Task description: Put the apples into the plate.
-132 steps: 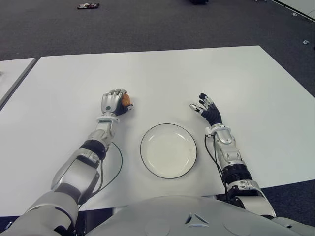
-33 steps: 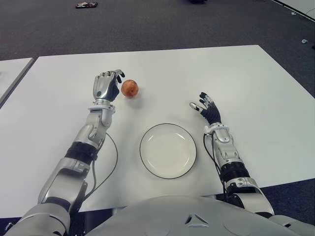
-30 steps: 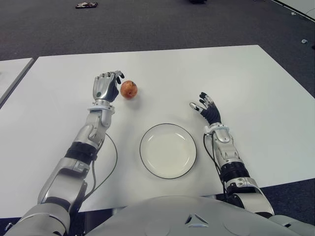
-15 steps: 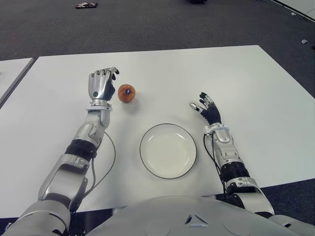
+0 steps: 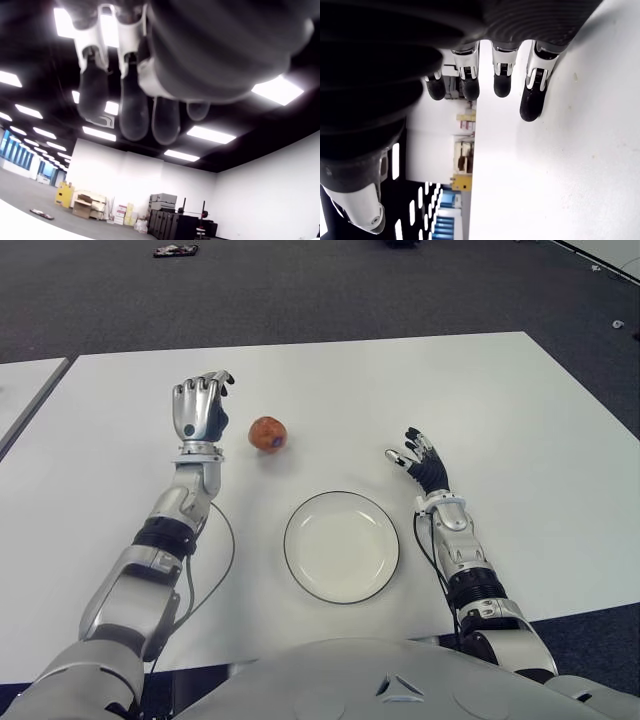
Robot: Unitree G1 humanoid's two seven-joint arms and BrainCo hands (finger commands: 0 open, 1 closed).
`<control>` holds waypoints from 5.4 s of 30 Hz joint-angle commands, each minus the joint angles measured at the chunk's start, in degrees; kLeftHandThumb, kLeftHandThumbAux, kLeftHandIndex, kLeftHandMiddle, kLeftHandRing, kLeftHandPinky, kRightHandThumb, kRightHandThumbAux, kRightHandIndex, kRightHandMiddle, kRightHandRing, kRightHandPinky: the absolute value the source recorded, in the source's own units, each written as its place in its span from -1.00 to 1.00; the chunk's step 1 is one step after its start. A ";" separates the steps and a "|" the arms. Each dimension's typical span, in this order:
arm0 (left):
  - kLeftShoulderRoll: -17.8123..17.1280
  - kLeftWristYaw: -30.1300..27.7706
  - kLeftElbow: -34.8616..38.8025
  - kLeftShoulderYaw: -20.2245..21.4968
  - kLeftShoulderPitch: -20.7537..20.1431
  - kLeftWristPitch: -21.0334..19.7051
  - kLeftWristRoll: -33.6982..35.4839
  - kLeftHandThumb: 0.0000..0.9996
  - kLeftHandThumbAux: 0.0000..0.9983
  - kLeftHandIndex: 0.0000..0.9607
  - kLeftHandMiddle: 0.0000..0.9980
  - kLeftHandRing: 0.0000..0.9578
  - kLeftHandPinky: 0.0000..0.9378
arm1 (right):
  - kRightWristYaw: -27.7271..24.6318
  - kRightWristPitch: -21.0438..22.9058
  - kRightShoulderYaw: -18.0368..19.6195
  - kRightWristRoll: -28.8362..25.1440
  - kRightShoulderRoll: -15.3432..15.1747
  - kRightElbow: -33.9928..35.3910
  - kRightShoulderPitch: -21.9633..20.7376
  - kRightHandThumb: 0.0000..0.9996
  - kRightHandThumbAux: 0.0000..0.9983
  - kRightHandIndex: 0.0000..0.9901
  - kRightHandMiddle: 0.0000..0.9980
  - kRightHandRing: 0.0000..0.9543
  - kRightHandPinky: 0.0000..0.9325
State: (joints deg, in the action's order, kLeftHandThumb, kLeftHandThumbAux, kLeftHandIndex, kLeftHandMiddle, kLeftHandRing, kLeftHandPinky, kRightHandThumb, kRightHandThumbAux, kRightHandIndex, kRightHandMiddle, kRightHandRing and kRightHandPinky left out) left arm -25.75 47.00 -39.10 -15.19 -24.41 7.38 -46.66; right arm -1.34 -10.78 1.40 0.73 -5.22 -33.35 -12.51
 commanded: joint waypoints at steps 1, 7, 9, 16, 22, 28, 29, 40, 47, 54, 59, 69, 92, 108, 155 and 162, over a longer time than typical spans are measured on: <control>0.17 1.55 -3.49 -1.11 -2.04 -1.00 -0.75 0.67 0.33 -0.16 0.11 0.32 0.21 | -0.30 0.98 -0.36 0.38 0.45 -1.75 -0.04 -0.75 0.39 -1.00 -0.98 -0.97 -0.92; 0.16 -2.59 -5.35 -1.58 -2.85 -2.34 0.87 0.06 0.05 -0.39 -0.47 -0.49 -0.52 | -0.16 0.79 -0.36 0.39 0.57 -2.26 -0.23 -0.75 0.40 -1.00 -0.99 -0.98 -0.92; 0.13 -5.25 -5.24 -1.43 -2.78 -2.63 2.02 -0.13 -0.14 -0.60 -0.70 -0.72 -0.73 | -0.10 0.69 -0.39 0.42 0.63 -2.41 -0.26 -0.75 0.40 -1.00 -0.99 -0.98 -0.92; -0.72 -13.76 0.81 0.07 0.04 -3.07 6.27 -0.30 -0.62 -0.97 -0.98 -0.98 -0.98 | 0.02 0.35 -0.52 0.56 0.65 -2.53 -0.12 -0.75 0.39 -1.00 -0.99 -0.97 -0.92; -0.95 -23.62 5.98 2.62 1.23 -3.12 12.29 -0.31 -0.78 -1.00 -1.00 -1.00 -1.00 | 0.11 0.32 -0.68 0.62 0.70 -2.32 0.12 -0.75 0.40 -1.00 -0.98 -0.98 -0.93; -0.64 -30.97 9.82 5.21 2.28 -2.90 17.76 -0.34 -0.84 -1.00 -1.00 -1.00 -1.00 | 0.25 0.29 -0.74 0.70 0.73 -2.32 0.15 -0.76 0.41 -1.00 -0.99 -0.98 -0.92; -0.62 -32.58 10.82 5.76 2.51 -2.97 19.00 -0.34 -0.84 -1.00 -1.00 -1.00 -1.00 | 0.27 0.31 -0.75 0.70 0.77 -2.31 0.17 -0.76 0.41 -1.00 -0.99 -0.98 -0.92; -0.99 -44.25 19.87 8.54 3.88 -6.41 24.33 -0.37 -0.82 -1.00 -1.00 -1.00 -1.00 | 0.25 0.43 -0.79 0.60 0.99 -2.78 -0.02 -0.78 0.41 -1.00 -0.99 -0.99 -0.93; 0.37 -46.23 21.64 9.66 3.68 -6.17 26.28 -0.49 -0.76 -1.00 -1.00 -1.00 -1.00 | 0.24 0.32 -0.83 0.65 1.04 -3.13 -0.17 -0.78 0.39 -1.00 -1.00 -1.00 -0.94; 1.35 -47.57 24.81 10.51 4.67 -6.54 27.78 -0.73 -0.65 -1.00 -1.00 -1.00 -1.00 | 0.37 0.14 -0.82 0.67 1.12 -3.55 -0.41 -0.78 0.40 -1.00 -1.00 -1.00 -0.95; 1.62 -49.17 26.24 10.83 4.93 -7.68 28.75 -0.84 -0.59 -1.00 -1.00 -1.00 -1.00 | 0.61 -0.10 -0.81 0.71 1.24 -3.88 -0.61 -0.78 0.40 -1.00 -0.99 -0.99 -0.95; 1.68 -47.19 8.12 7.11 -2.26 -6.46 24.39 -0.87 -0.57 -1.00 -1.00 -1.00 -1.00 | 0.82 -0.29 -0.88 0.76 1.41 -4.18 -0.78 -0.77 0.41 -1.00 -0.98 -0.99 -0.96; 4.24 -36.23 -12.04 -3.93 -7.19 -5.81 12.83 -0.67 -0.76 -1.00 -1.00 -1.00 -1.00 | 1.53 -0.37 -0.66 0.87 1.33 -5.99 -1.48 -0.72 0.41 -1.00 -1.00 -1.00 -0.94; 5.35 -33.69 -20.73 -7.92 -8.91 -5.63 11.57 -0.65 -0.78 -1.00 -1.00 -1.00 -1.00 | 1.66 -1.04 -0.67 0.77 1.32 -6.28 -1.39 -0.69 0.39 -1.00 -0.99 -1.00 -0.94; 3.05 -40.89 6.42 0.27 1.28 -7.85 18.77 -0.63 -0.67 -1.00 -1.00 -1.00 -1.00 | 1.64 -1.23 -1.20 1.85 1.34 -6.96 -1.88 -0.68 0.35 -1.00 -1.00 -0.99 -0.95; 3.14 -42.40 8.45 1.29 2.42 -7.63 19.65 -0.60 -0.69 -1.00 -1.00 -1.00 -1.00 | 1.56 -1.46 -1.21 1.78 1.36 -6.92 -1.79 -0.67 0.33 -1.00 -0.98 -0.97 -0.94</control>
State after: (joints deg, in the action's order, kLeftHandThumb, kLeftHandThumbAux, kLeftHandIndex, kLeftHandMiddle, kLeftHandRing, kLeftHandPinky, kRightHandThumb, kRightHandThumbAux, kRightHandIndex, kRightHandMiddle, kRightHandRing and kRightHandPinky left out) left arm -22.46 6.12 -31.51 -14.30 -23.20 0.20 -27.55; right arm 0.71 -13.35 0.72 2.01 -4.33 -38.68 -15.19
